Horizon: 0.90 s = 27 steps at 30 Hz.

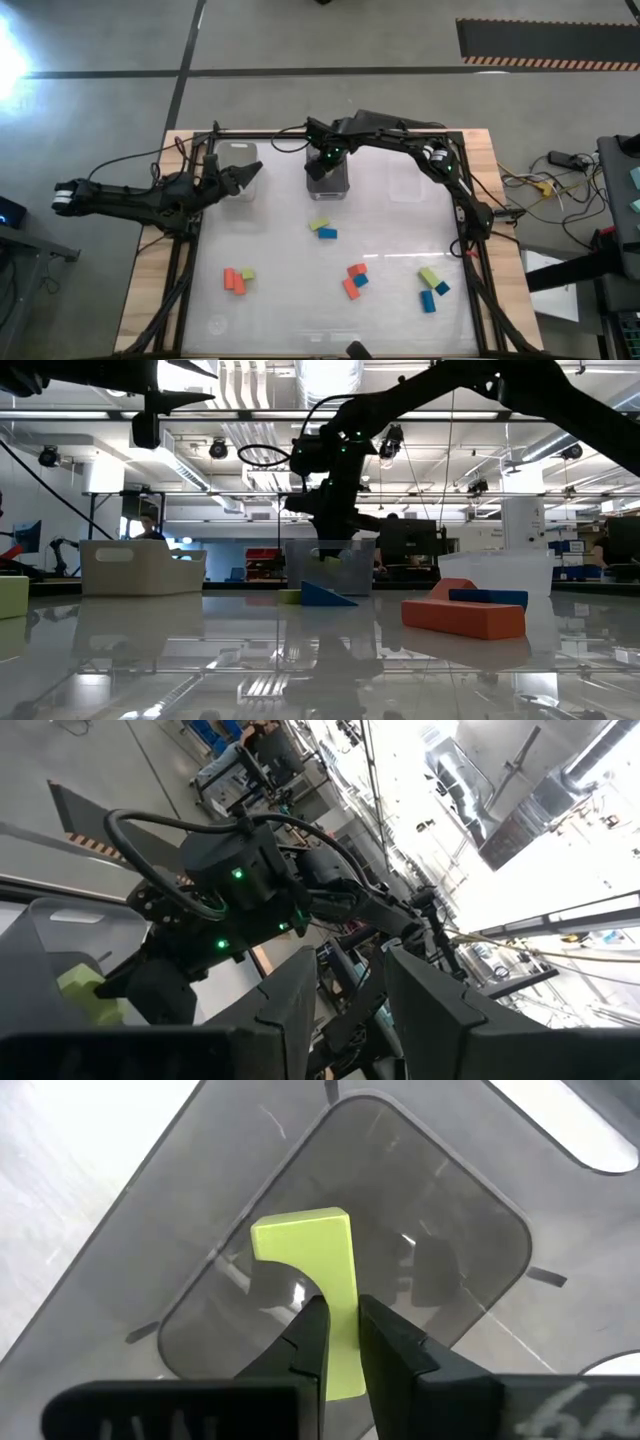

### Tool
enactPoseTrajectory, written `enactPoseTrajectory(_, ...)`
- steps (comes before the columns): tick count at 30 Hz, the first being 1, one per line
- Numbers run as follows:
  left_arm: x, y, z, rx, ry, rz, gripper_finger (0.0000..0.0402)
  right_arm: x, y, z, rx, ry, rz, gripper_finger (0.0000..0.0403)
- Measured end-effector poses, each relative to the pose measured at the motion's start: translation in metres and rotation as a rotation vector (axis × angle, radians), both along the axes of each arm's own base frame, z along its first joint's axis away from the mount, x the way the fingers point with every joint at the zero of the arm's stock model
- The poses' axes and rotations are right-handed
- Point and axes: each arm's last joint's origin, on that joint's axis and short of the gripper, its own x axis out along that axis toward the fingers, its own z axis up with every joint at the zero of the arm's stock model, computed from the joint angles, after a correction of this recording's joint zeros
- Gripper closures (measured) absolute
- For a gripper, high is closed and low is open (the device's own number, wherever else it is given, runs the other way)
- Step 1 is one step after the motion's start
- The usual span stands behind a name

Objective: Sort & place blocks by color
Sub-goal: Put the green block into the black transparent bin, then put the orange block into the transparent bin

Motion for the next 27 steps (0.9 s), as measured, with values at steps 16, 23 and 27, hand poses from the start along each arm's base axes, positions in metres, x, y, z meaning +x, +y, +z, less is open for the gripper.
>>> enactPoseTrajectory(16, -0.0006, 0.0, 0.0004, -0.002, -0.004, -0.001, 0.0295, -0.0019, 0.0014, -0.0008, 0.023, 0.017, 0.015, 0.036)
enactPoseTrajectory(23, -0.0005, -0.0001, 0.0004, -0.002, -0.004, -0.001, 0.0295, -0.002, 0.0014, -0.0006, 0.031, 0.014, -0.013, 0.0312)
enactPoseTrajectory(27, -0.0005, 0.0, 0.0004, -0.004, -0.005, -0.002, 0.0295, -0.0037, 0.0023, 0.0029, 0.035, 0.014, 0.001, 0.0296)
